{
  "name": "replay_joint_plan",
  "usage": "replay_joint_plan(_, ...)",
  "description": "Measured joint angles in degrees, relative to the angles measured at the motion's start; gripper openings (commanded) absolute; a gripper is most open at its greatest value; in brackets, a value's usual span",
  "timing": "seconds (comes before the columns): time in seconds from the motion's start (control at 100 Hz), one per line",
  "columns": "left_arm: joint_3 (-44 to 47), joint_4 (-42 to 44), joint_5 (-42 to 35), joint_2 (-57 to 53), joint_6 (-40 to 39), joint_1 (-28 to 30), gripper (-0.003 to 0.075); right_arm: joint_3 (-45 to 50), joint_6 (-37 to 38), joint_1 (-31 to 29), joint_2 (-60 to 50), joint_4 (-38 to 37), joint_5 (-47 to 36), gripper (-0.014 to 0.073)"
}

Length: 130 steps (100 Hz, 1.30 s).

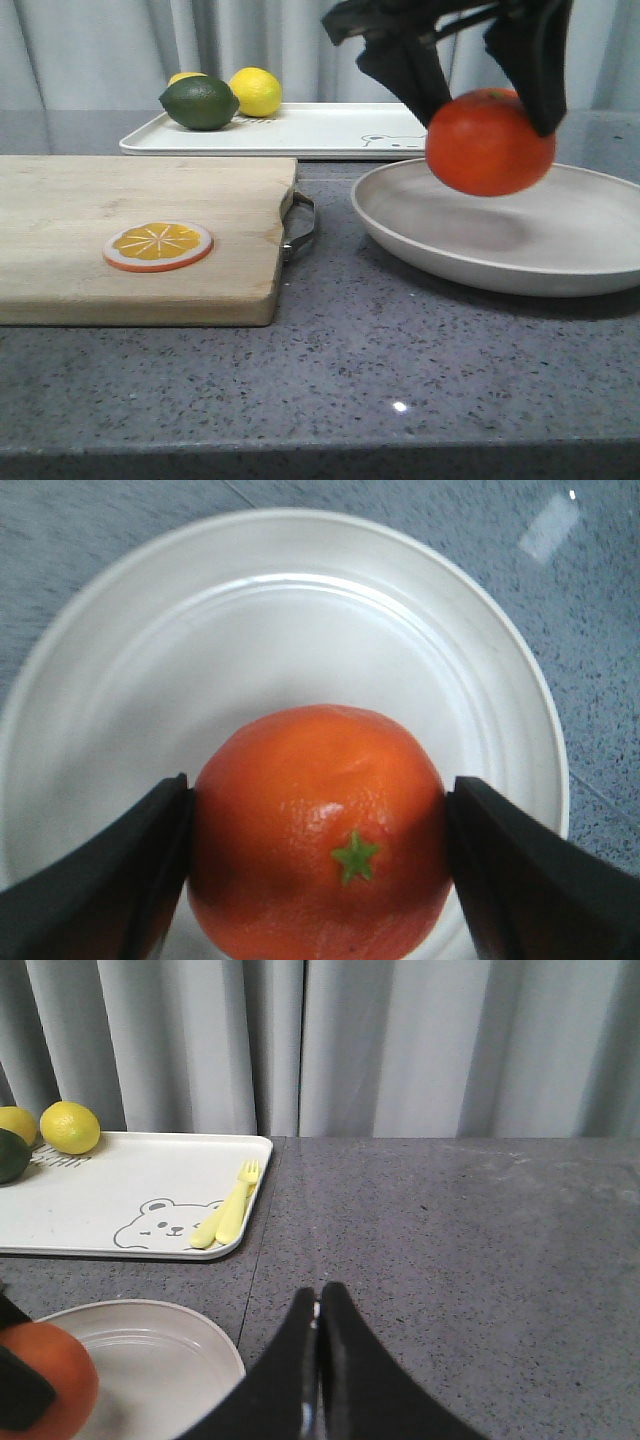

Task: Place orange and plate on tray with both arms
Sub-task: 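Carry the orange with the left gripper over the white plate and lower it, then open the left gripper and lift it away from the orange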

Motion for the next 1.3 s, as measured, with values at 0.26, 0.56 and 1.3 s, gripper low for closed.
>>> replay_joint_plan(0.26, -0.1, -0.1, -0.3, 2.2, 0.0, -0.8, 0.0251, 0.0, 0.0, 0.0, 0.0, 0.0, 0.0, -0.0059)
replay_joint_plan(0.56, -0.1, 0.1, -2.1, 3.0, 0.0, -0.8, 0.0312, 0.0, 0.0, 0.0, 0.0, 0.0, 0.0, -0.0059)
replay_joint_plan(1.3, -0.1, 2.2, -2.5, 3.0, 0.0, -0.8, 0.0561, 0.0, 0.0, 0.0, 0.0, 0.0, 0.7, -0.0059)
